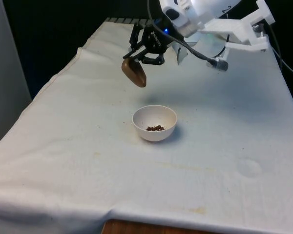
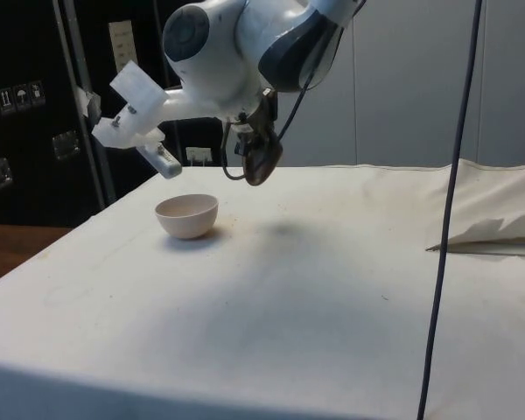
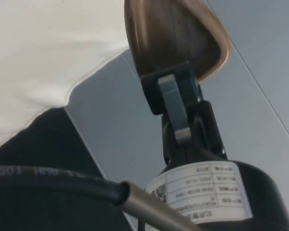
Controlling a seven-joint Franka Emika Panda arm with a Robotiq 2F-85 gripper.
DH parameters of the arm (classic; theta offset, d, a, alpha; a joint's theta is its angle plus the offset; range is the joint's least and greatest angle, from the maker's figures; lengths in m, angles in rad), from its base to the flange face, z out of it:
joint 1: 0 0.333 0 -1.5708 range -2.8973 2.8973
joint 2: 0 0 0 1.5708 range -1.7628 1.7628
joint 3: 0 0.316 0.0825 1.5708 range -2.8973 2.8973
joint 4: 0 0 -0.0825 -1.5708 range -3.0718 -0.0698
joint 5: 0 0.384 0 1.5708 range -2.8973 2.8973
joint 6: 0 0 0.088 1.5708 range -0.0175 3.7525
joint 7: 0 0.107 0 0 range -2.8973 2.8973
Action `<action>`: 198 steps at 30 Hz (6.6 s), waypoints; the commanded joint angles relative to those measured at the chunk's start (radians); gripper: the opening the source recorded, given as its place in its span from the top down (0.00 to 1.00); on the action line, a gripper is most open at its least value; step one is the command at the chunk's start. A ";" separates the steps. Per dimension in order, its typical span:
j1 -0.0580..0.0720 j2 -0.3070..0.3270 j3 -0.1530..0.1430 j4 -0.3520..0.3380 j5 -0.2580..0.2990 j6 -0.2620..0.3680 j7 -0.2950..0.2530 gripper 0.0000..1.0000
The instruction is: Pour the coffee beans from the cup into the bowl.
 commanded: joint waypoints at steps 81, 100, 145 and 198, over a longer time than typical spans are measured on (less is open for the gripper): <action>-0.016 0.005 -0.189 -0.112 0.343 0.502 -0.467 1.00; -0.019 0.007 -0.224 -0.146 0.477 0.599 -0.630 1.00; -0.034 0.021 -0.257 -0.172 1.013 0.666 -1.210 1.00; -0.008 -0.117 -0.300 -0.177 1.199 0.551 -1.411 0.00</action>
